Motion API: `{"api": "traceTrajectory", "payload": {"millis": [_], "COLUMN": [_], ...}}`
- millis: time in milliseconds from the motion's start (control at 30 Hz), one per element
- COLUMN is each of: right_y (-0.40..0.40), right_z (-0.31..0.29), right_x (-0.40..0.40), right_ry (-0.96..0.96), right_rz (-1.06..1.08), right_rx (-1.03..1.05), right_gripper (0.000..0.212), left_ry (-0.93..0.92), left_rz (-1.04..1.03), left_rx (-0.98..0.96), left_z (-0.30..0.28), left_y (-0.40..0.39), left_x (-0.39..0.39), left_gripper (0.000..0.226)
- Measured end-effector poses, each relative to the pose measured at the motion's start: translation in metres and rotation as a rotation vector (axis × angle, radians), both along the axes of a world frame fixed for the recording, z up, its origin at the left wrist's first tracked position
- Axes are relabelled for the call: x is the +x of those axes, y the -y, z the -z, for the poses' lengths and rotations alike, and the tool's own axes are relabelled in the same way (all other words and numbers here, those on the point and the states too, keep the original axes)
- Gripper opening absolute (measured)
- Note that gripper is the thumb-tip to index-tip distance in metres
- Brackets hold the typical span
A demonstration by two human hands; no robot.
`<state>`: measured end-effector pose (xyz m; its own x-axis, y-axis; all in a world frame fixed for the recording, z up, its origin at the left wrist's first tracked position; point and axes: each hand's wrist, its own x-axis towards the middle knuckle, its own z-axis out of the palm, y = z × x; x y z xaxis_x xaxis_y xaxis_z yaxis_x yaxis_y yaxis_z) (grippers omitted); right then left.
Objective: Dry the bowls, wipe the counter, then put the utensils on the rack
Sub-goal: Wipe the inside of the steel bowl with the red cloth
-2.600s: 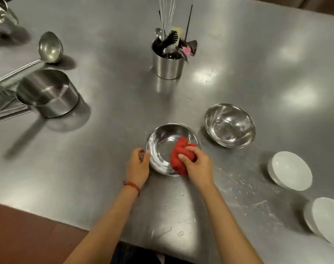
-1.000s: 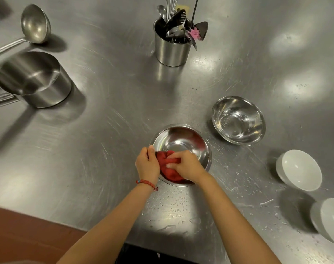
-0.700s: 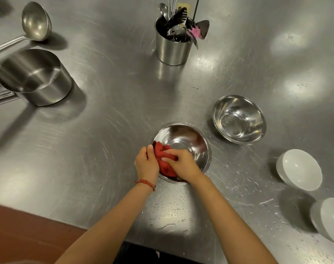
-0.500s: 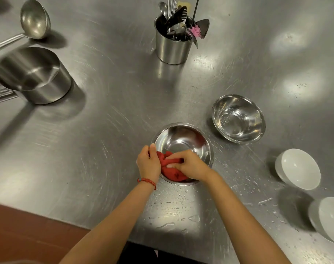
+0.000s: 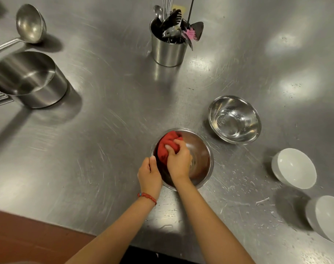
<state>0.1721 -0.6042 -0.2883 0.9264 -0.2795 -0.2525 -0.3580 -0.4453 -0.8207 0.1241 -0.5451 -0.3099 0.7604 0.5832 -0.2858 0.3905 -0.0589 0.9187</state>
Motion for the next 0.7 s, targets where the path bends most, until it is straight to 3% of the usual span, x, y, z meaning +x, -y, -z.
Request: {"api": "traceTrajectory", "payload": {"millis": [67, 200, 333, 500, 600, 700], "right_y": [-0.002, 0.016, 0.033, 0.040, 0.031, 0.018], "right_z": [0.000, 0.003, 0.000, -0.005, -0.004, -0.005], "right_x": [0.002, -0.002, 0.002, 0.001, -0.003, -0.005], "right_ry": [0.006, -0.008, -0.068, -0.137, -0.131, -0.120], "right_rz": [0.071, -0.085, -0.312, -0.501, -0.440, -0.187], "right_rx": [0.036, 0.017, 0.026, 0.035, 0.028, 0.038], "right_gripper": [0.027, 0.030, 0.031, 0.034, 0.032, 0.029], "left_ry": [0.008, -0.018, -0.003, 0.006, 0.024, 0.033], "left_rz": [-0.002, 0.117, 0.133, 0.362, 0.397, 0.346], "left_rx": [-0.046, -0.207, -0.097, -0.064, -0.086, -0.091], "left_z": [0.000, 0.004, 0.004, -0.002, 0.001, 0.007], "left_y": [0.005, -0.005, -0.035, -0.039, -0.036, -0.032], "left_x": [-0.006, -0.018, 0.023, 0.069, 0.069, 0.056], "left_gripper": [0.037, 0.039, 0.038, 0.038, 0.040, 0.042]}}
